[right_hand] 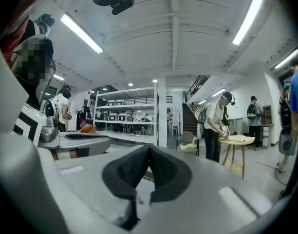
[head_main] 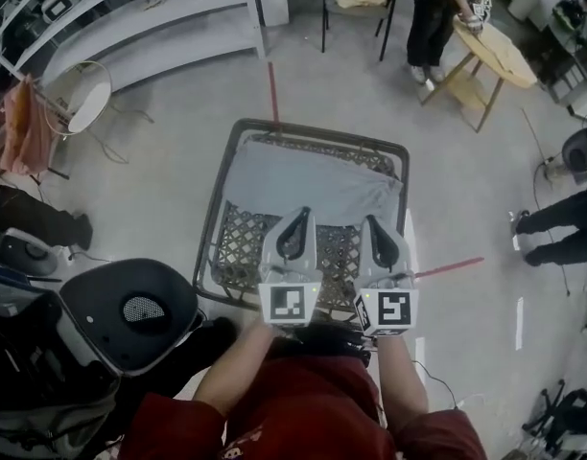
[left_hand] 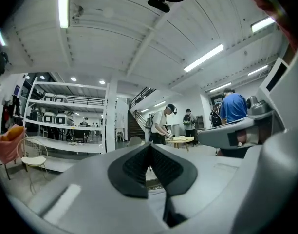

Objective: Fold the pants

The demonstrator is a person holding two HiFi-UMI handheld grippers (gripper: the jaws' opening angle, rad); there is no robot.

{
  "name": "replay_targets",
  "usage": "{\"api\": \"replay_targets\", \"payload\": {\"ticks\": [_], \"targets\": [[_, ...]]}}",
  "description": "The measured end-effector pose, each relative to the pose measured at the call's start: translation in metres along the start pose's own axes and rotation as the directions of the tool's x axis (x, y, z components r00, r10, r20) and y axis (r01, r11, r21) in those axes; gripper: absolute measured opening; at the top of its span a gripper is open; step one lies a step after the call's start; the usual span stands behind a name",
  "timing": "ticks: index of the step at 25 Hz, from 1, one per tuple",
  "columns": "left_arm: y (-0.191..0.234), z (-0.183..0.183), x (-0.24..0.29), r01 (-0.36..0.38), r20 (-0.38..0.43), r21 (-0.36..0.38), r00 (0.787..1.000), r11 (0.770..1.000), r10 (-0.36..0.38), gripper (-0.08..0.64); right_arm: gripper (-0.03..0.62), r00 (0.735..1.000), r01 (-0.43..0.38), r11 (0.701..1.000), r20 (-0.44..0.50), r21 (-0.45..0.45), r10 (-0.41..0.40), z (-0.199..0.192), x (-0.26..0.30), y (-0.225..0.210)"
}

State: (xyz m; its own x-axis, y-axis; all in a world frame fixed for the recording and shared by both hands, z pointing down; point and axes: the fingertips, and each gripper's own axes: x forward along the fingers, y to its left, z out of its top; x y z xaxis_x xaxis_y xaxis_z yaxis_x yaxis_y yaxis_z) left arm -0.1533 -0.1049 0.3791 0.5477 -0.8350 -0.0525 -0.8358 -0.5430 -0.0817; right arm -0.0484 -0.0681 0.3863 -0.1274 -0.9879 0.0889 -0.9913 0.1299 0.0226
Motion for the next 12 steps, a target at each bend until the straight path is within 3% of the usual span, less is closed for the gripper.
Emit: {"api": "replay_targets", "payload": {"ticks": [6,12], "targets": [[-0.026,0.032,-0.066,0.018,0.060,0.094,0.998,0.995,-0.024,0.006,0.002,0.999,0.017,0.999,0.048,-0.040,-0.015,0.021,-0.071,0.027],[-0.054,0.050,-0.108,0.009,0.092,0.057,0.996,0.998,-0.015,0.006,0.002,0.996,0.050,0.998,0.073,-0.048,-0.046,0.028,-0.128,0.028]]}}
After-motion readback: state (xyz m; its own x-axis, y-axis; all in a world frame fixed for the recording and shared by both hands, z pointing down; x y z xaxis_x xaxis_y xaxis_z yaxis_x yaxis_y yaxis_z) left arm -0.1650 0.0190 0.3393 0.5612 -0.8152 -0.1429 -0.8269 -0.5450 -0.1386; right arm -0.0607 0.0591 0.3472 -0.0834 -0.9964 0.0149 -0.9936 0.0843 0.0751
